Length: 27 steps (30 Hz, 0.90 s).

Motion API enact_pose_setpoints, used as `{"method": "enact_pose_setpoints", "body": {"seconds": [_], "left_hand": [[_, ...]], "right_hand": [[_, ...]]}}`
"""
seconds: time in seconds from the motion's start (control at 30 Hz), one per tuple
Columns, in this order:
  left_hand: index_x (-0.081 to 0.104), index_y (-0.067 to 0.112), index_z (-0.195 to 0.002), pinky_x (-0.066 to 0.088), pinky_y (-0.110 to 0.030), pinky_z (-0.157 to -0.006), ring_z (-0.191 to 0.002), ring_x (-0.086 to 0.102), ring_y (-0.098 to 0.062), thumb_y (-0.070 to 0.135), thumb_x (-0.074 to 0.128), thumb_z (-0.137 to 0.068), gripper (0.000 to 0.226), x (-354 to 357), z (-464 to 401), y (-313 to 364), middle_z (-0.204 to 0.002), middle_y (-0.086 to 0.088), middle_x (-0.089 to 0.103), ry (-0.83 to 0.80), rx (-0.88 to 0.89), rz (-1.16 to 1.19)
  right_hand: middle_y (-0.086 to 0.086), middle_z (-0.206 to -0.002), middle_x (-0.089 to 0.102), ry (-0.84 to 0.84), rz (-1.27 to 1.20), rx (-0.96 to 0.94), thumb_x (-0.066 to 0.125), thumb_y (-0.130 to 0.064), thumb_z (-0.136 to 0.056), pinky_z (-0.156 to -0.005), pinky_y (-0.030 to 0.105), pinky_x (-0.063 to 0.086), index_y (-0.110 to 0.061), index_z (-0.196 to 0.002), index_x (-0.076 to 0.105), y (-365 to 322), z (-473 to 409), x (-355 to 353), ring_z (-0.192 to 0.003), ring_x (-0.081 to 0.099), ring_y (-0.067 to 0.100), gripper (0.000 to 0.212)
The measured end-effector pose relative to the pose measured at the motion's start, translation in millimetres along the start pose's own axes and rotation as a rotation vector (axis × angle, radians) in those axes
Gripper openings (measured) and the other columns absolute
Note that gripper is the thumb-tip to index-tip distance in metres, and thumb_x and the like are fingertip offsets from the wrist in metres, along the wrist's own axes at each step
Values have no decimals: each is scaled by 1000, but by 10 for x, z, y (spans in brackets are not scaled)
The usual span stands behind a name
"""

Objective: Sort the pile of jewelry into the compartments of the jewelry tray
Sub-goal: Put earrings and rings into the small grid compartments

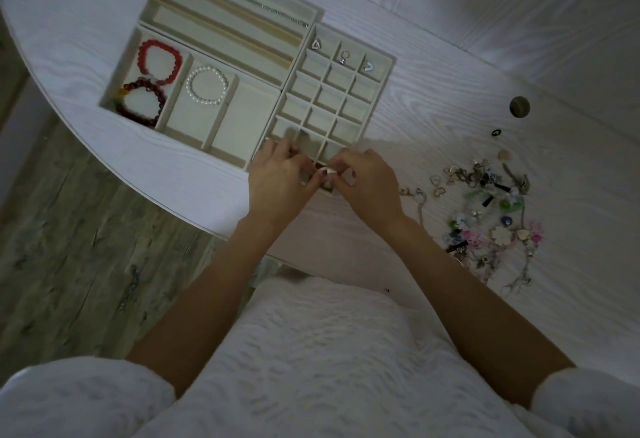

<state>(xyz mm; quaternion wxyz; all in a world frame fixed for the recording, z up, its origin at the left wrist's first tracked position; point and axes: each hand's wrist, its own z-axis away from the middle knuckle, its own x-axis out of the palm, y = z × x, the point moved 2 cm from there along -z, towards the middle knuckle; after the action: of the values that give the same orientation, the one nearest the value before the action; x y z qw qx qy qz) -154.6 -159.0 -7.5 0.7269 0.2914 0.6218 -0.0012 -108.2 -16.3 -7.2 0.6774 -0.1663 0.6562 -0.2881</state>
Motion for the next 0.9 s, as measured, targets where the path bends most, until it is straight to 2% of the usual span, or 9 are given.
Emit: {"method": "enact_pose_setpoints", "body": {"seconds": [0.13,0.3,0.4,0.47,0.53,0.6,0.73,0.9], "left_hand": [[72,13,-65,43,-37,-68,-78,55,-31,42,66,-75,31,1,1,28,-81,-7,62,-11,-1,-73],[68,11,-62,43,-36,-66,-78,56,-32,43,69,-74,34,6,4,-2,-81,-8,61,59,50,-92],[69,13,-76,42,-36,-69,-83,53,-29,38,68,-79,25,11,13,-103,-87,-8,60,140,111,14],[71,15,-83,43,-36,-71,-86,51,-27,28,68,-81,13,10,2,-147,-91,-8,59,140,203,74],[74,18,-85,39,-32,-73,-88,48,-25,25,65,-81,12,15,-51,-163,-93,-7,60,111,288,59],[76,21,-82,36,-31,-71,-87,44,-23,27,64,-81,14,12,-133,-170,-93,-5,61,74,359,17],[77,22,-76,28,-28,-67,-88,39,-21,26,74,-74,5,1,-226,-138,-91,-3,61,28,463,-91],[70,12,-63,34,-34,-66,-89,43,-24,27,76,-67,17,46,-266,-25,-89,-4,64,-11,455,-213]], "right_hand": [[9,-87,58,83,107,-40,75,-17,-73,-68,28,40,-11,-81,68,-24,30,51,-82,49,24,12],[11,-92,55,77,160,-31,77,-23,-70,-69,29,42,-11,-82,66,35,8,17,-81,49,24,20],[12,-93,55,86,181,-62,72,-19,-72,-70,32,43,-10,-82,66,61,8,-32,-80,49,26,15],[13,-91,55,78,187,-65,70,-16,-72,-69,30,41,-10,-80,66,49,2,-31,-79,49,26,11],[12,-88,55,82,194,-64,70,-11,-70,-67,28,39,-9,-76,65,21,-13,-25,-78,50,26,8],[12,-86,55,91,218,-96,68,-10,-70,-66,27,39,-9,-74,64,-15,-29,-24,-77,51,27,6],[10,-82,57,72,318,-141,62,-13,-73,-62,31,38,-9,-71,65,-66,-36,3,-75,51,27,6],[10,-75,58,61,450,-89,69,-15,-66,-61,33,37,-6,-62,66,-118,-63,31,-72,52,29,10]]}}
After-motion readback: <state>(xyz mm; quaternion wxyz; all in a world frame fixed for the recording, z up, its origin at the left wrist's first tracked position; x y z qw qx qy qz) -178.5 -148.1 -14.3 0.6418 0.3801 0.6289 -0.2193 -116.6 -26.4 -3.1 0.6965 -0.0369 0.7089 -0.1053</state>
